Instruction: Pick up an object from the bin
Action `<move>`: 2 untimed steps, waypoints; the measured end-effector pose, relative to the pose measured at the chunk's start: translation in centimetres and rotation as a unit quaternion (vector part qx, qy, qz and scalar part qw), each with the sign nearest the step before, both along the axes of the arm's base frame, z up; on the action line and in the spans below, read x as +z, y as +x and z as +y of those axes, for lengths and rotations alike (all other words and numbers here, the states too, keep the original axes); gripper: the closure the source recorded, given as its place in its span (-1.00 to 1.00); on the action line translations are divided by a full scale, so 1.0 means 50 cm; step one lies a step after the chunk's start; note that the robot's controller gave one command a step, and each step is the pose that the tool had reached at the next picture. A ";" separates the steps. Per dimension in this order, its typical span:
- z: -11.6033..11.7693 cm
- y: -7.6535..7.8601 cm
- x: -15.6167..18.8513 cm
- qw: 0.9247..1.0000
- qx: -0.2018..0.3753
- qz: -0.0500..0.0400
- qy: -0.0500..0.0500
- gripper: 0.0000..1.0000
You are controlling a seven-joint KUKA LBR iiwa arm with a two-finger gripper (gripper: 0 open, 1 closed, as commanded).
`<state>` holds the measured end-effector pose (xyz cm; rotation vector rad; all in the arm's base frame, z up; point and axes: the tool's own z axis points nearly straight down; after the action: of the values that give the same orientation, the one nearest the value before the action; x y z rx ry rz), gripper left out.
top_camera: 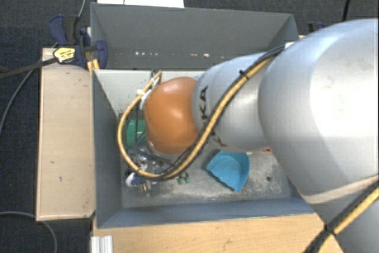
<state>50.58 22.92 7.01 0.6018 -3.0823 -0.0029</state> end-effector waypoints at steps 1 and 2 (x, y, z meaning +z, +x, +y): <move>0.000 0.000 0.000 1.000 -0.001 0.000 0.000 1.00; 0.000 0.000 0.001 1.000 -0.001 0.000 0.000 1.00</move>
Offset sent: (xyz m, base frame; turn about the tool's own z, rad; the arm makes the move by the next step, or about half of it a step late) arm -0.0030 0.0044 0.1220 -0.0124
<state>50.57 22.91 7.08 0.5990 -3.0828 -0.0030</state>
